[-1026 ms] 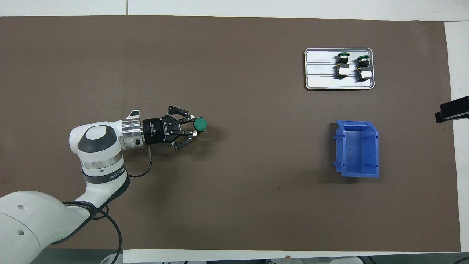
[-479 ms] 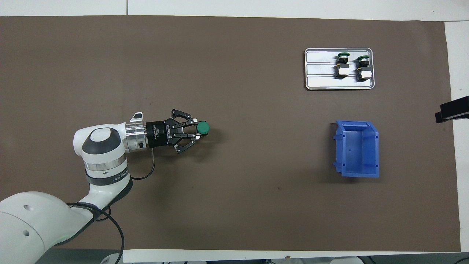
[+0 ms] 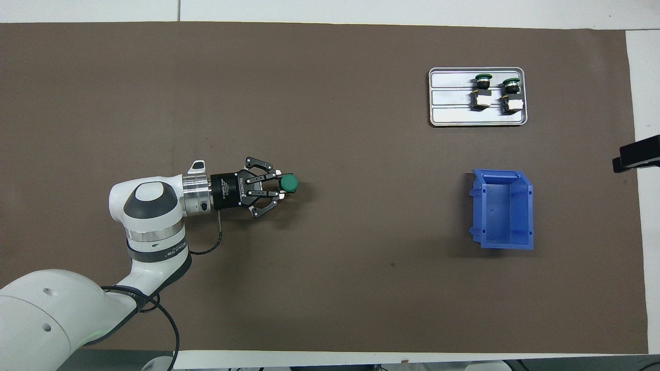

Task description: Place and press button with both arms

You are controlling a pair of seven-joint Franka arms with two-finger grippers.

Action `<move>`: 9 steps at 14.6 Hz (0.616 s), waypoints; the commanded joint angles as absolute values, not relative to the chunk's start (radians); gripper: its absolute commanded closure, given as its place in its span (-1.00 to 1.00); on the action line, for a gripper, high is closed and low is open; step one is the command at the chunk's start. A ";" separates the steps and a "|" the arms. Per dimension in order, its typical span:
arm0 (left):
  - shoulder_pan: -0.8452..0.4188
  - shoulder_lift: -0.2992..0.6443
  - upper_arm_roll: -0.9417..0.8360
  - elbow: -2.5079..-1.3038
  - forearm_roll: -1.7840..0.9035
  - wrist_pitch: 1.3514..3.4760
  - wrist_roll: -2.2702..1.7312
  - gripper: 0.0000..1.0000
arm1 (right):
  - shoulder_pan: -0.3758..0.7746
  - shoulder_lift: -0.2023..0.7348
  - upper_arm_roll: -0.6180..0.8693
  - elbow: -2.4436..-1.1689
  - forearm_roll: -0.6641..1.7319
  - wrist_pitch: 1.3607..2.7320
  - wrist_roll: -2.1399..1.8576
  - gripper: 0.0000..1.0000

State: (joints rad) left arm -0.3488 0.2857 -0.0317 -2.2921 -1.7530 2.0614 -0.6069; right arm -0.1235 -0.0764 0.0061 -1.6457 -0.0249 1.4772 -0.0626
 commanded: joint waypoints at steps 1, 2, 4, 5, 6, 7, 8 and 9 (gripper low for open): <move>-0.359 0.278 -0.025 -2.309 -1.781 2.074 -0.586 0.67 | -0.129 -0.094 0.009 -1.661 -0.021 1.468 -0.075 -0.97; -0.362 0.278 -0.023 -2.309 -1.781 2.077 -0.580 0.50 | -0.129 -0.094 0.009 -1.661 -0.021 1.468 -0.075 -0.97; -0.351 0.275 -0.023 -2.310 -1.781 2.069 -0.580 0.02 | -0.129 -0.094 0.009 -1.661 -0.023 1.468 -0.077 -0.97; -0.339 0.272 -0.023 -2.310 -1.779 2.068 -0.581 -0.03 | -0.129 -0.094 0.009 -1.661 -0.023 1.468 -0.077 -0.97; -0.341 0.272 -0.023 -2.312 -1.779 2.066 -0.581 -0.19 | -0.129 -0.094 0.009 -1.661 -0.021 1.468 -0.075 -0.97; -0.342 0.273 -0.021 -2.313 -1.779 2.068 -0.583 -0.79 | -0.129 -0.094 0.009 -1.661 -0.023 1.468 -0.075 -0.97; -0.334 0.272 -0.021 -2.313 -1.778 2.065 -0.583 -1.00 | -0.129 -0.094 0.009 -1.661 -0.021 1.468 -0.075 -0.97; -0.344 0.268 -0.021 -2.313 -1.778 2.069 -0.581 -1.00 | -0.129 -0.094 0.009 -1.661 -0.023 1.468 -0.075 -0.97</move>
State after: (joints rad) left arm -0.3442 0.2857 -0.0208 -2.2921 -1.7540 2.0623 -0.6020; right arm -0.1235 -0.0764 0.0061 -1.6457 -0.0249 1.4772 -0.0626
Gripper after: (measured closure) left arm 0.286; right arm 0.009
